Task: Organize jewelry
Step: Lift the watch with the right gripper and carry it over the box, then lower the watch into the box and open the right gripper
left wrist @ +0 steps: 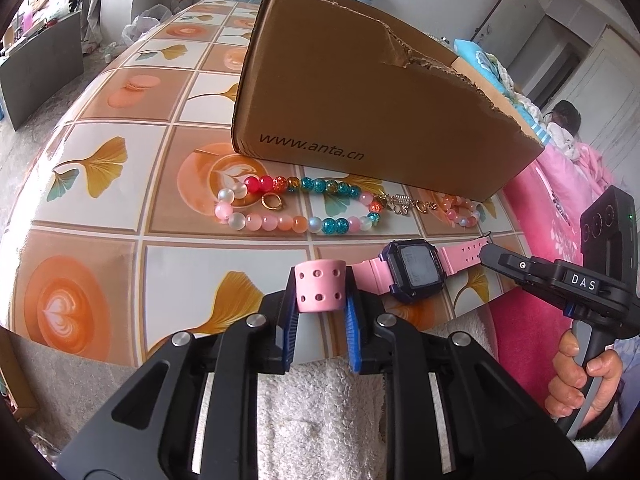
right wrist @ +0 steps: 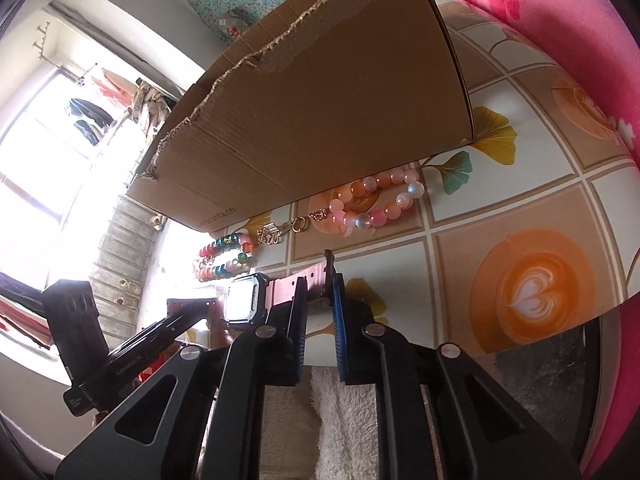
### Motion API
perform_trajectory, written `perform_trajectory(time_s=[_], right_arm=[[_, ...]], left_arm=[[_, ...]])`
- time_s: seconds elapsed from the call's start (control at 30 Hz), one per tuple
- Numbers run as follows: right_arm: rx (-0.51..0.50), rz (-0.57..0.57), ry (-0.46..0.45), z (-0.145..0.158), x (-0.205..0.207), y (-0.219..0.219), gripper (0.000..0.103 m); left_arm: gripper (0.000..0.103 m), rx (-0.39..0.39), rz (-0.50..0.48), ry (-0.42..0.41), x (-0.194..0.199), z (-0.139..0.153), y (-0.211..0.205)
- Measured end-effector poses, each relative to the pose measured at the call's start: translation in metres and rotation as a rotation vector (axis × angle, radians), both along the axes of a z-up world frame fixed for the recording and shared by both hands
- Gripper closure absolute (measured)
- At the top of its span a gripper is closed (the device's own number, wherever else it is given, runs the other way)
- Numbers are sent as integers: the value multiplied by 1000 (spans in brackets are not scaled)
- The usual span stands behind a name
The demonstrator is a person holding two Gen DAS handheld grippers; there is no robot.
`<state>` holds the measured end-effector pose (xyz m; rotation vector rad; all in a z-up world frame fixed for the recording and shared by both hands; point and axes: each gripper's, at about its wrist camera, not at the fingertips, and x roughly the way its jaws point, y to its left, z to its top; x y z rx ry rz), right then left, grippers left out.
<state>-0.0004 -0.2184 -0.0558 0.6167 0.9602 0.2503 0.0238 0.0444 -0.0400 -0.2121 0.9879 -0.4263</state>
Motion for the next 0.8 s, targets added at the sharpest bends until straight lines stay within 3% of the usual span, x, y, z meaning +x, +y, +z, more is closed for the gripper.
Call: perform_trajectory(time_s=[0.27, 0.47, 0.6, 0.7, 0.8], right_arm=[[-14, 48, -126, 46, -15, 5, 96], [-83, 94, -278, 115, -18, 6, 96], [-154, 116, -412, 164, -2, 1, 96], [-187, 130, -420, 181, 30, -1, 96], [-215, 160, -353, 183, 72, 0, 96]], left_arm=[[85, -76, -87, -104, -18, 44, -1], [85, -135, -149, -230, -17, 110, 2], [85, -115, -184, -335, 4, 154, -4], [85, -77, -186, -313, 39, 169, -15], [85, -32, -180, -233, 83, 168, -30]])
